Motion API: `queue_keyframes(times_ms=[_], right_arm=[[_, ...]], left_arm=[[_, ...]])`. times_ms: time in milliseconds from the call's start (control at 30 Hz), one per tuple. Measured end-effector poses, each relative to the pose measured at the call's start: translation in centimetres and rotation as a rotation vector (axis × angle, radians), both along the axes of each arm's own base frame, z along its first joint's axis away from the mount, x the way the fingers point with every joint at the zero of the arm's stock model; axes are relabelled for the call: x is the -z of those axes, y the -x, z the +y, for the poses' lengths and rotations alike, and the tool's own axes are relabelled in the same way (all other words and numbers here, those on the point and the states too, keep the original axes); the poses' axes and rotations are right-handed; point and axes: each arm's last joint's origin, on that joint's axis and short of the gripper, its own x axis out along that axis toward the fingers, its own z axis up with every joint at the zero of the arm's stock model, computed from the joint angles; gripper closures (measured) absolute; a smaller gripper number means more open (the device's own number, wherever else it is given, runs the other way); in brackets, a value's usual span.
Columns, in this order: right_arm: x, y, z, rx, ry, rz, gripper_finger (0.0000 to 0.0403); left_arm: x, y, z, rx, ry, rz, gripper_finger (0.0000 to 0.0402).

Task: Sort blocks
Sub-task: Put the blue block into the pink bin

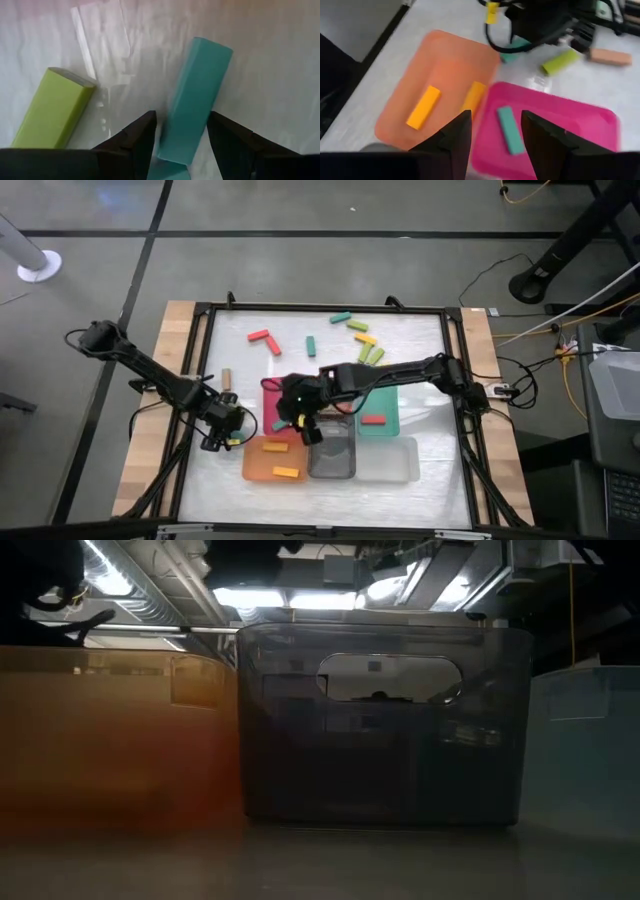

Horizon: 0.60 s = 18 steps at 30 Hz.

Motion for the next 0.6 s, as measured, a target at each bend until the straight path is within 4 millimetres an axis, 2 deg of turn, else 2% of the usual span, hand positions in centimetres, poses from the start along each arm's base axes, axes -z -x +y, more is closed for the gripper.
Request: queue_keyframes(times_ms=[100,300,467,600], right_arm=[[-2.1,0.5,-1.3,0.04,0.019,0.014,0.0233],[-5.3,1.9,-3.9,0.108,0.042,0.043,0.0233],[-6.3,3.7,-6.1,0.185,0.087,0.103,0.0233],[-6.5,4.9,-8.0,0.224,0.119,0.184,0.0233]], left_arm=[[0.3,-0.2,-0.1,-0.011,-0.005,0.01,0.0242],[0.0,-0.4,-0.1,-0.144,0.046,-0.021,0.0319],[-0.7,-0.3,-0.1,-0.296,0.121,-0.035,0.0319],[-2.6,-0.6,-0.4,-0.344,0.222,-0.092,0.0319]])
